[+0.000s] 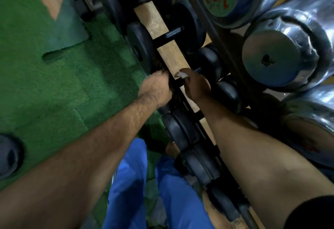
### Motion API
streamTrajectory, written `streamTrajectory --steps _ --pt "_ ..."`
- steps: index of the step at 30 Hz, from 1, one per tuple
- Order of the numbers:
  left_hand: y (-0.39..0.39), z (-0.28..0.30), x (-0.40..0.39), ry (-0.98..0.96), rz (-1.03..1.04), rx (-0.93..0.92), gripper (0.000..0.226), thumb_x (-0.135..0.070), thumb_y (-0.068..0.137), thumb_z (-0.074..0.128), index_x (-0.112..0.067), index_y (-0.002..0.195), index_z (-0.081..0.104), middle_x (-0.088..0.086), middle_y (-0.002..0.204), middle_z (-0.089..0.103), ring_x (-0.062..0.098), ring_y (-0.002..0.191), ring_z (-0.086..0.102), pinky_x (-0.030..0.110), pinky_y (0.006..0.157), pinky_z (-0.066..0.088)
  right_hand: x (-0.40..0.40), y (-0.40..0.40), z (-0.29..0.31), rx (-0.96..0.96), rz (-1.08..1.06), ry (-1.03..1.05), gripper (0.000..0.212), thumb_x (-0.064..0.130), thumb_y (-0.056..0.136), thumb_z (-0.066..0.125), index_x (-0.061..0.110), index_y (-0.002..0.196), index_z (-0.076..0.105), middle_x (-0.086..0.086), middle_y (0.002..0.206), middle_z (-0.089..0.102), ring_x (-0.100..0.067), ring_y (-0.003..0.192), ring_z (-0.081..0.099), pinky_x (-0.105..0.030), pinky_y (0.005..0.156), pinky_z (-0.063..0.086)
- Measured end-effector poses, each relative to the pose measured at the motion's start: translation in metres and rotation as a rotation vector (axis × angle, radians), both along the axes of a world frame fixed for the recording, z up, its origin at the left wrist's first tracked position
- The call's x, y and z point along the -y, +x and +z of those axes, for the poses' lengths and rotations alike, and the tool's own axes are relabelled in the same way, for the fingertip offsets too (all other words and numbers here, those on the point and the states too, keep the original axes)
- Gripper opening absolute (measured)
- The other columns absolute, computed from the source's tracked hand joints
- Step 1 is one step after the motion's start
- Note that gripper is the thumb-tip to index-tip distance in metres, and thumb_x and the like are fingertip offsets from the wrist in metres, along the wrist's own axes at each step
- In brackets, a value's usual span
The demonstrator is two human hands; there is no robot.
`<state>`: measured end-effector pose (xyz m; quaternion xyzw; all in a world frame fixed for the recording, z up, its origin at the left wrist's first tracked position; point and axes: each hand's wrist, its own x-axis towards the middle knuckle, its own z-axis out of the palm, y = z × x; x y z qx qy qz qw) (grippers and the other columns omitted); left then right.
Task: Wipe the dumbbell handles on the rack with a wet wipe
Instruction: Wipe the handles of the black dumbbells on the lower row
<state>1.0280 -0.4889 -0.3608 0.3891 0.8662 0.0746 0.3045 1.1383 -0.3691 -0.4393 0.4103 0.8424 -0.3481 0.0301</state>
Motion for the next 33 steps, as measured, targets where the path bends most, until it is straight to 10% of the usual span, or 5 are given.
streamTrajectory --steps 4,9,20,26,33 --pt "-0.018 0.018 -0.016 0.074 0.01 -0.114 0.025 -0.032 0.089 0.058 -0.024 0.111 0.065 0.005 0.109 0.066 0.032 0.099 0.064 0.038 0.074 0.05 -0.011 -0.028 0.004 -0.235 -0.212 -0.125 0.033 0.02 0.091 0.052 0.001 0.112 0.068 -0.019 0.109 0.07 -0.027 0.099 0.065 -0.026 0.087 0.049" --pt "-0.046 0.028 -0.035 0.168 -0.06 -0.21 0.022 -0.034 0.091 0.055 -0.025 0.107 0.068 0.004 0.102 0.067 0.029 0.091 0.066 0.033 0.066 0.043 -0.018 -0.065 0.011 -0.193 -0.338 -0.082 0.025 0.034 0.093 0.053 0.024 0.104 0.073 0.002 0.102 0.073 -0.019 0.096 0.066 -0.024 0.078 0.045" --pt "-0.118 -0.002 -0.048 0.241 -0.091 -0.38 0.027 -0.03 0.085 0.052 -0.009 0.092 0.067 0.012 0.095 0.065 0.032 0.1 0.057 0.041 0.09 0.043 -0.054 -0.132 -0.012 -0.167 -0.222 0.141 0.056 0.062 0.09 0.03 0.037 0.127 0.064 0.005 0.128 0.063 -0.017 0.117 0.057 -0.027 0.1 0.043" --pt "-0.12 -0.008 -0.049 0.242 -0.071 -0.338 0.028 -0.031 0.087 0.05 -0.009 0.087 0.068 0.01 0.095 0.066 0.029 0.104 0.057 0.039 0.099 0.041 -0.054 -0.116 -0.007 -0.047 0.025 0.148 0.05 0.026 0.095 0.042 0.039 0.143 0.046 0.013 0.154 0.041 -0.02 0.135 0.047 -0.037 0.111 0.037" --pt "-0.118 -0.006 -0.052 0.184 -0.083 -0.359 0.031 -0.035 0.089 0.049 -0.011 0.094 0.069 0.009 0.102 0.066 0.029 0.113 0.054 0.037 0.103 0.037 -0.057 -0.143 -0.005 -0.041 0.148 0.085 0.033 0.046 0.089 0.039 0.027 0.105 0.06 0.01 0.112 0.058 -0.017 0.101 0.059 -0.036 0.086 0.049"
